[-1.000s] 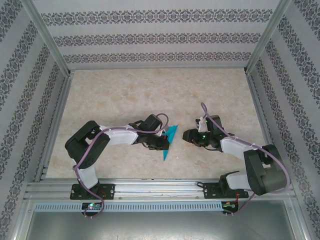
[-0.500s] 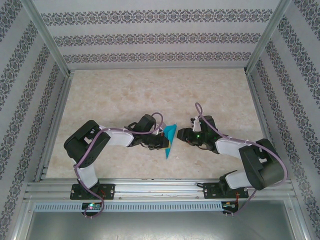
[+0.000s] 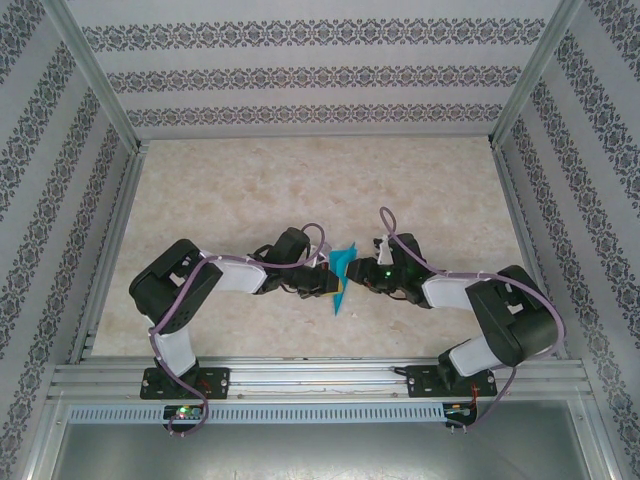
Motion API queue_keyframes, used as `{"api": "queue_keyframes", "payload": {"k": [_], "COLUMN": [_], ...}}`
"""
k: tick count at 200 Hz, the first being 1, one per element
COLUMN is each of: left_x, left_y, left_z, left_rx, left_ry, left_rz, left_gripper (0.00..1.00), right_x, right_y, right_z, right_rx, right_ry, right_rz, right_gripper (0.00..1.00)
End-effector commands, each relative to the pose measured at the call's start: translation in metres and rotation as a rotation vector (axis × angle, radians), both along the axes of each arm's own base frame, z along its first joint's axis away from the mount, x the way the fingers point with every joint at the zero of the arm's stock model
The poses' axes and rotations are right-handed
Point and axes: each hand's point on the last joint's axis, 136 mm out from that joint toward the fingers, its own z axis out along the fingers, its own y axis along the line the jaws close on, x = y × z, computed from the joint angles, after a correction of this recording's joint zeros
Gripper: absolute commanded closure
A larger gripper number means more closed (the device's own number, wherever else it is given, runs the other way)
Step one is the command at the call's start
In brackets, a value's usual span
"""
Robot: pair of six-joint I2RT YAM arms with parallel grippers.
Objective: Fold a paper plane with a square sheet of paper (fold left side to right side)
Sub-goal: Fold the wing for the fifth time at the center of the table.
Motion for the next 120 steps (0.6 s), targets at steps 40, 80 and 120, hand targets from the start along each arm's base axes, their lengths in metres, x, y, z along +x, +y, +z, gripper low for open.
{"api": "queue_keyframes", "payload": {"k": [40,80,120], "left_x": [0.0022,0.0036,0.0038], "left_y": [0.0002,-0.0001,0.0004], "left_z": [-0.0045,-0.0066,-0.0082], "left_rx": [-0.028,-0.039,-0.045], "left_ry": [0.017,0.026,0.033], "left_rz": [0.011,0.025,0.031], "left_gripper": [1.00,1.00,1.00], "right_x": [0.0103,0.0106,0.0118], "right_y": [0.0111,0.0110,0.0121], "right_z": [0.0020,0.0029,0.0021], "right_rx": [0.012,0.012,0.012], "right_ry": [-0.024,-0.029,-0.027], "right_rz": [-0.009,-0.012,-0.014], "right_gripper": [0.59,0.59,0.59]}}
